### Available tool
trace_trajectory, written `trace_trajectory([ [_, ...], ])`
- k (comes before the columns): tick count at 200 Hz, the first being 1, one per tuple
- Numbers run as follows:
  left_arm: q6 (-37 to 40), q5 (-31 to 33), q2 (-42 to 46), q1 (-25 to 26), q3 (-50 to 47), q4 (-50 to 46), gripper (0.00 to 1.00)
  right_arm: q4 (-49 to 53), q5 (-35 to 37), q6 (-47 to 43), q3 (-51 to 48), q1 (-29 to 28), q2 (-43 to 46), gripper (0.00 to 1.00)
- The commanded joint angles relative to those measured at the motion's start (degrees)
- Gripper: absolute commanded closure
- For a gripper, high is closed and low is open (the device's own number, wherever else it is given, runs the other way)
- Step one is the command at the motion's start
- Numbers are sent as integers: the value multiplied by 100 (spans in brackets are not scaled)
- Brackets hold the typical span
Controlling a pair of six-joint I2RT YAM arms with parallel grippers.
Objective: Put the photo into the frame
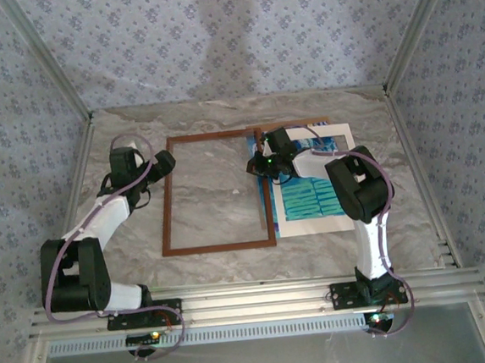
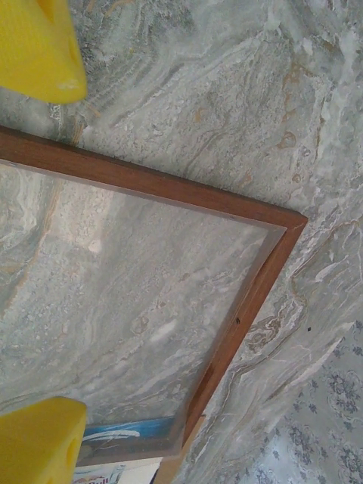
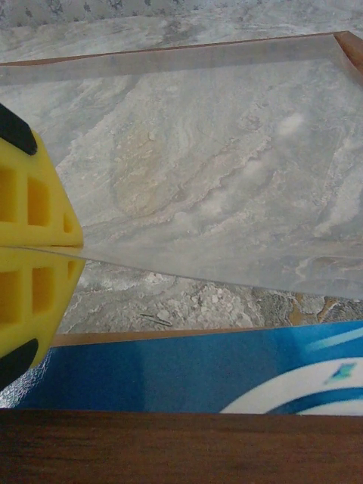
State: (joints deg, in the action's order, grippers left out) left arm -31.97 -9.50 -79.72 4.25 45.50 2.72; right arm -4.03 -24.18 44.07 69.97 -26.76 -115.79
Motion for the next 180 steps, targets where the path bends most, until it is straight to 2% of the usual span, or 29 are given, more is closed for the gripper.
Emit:
trace_trajectory([
  [1,120,-62,-52,30,199,-71,1,175,82,-28,-50,19,152,100],
  [180,129,-35,-70,32,188,-72,1,159,116,-36,-98,50,214,100],
])
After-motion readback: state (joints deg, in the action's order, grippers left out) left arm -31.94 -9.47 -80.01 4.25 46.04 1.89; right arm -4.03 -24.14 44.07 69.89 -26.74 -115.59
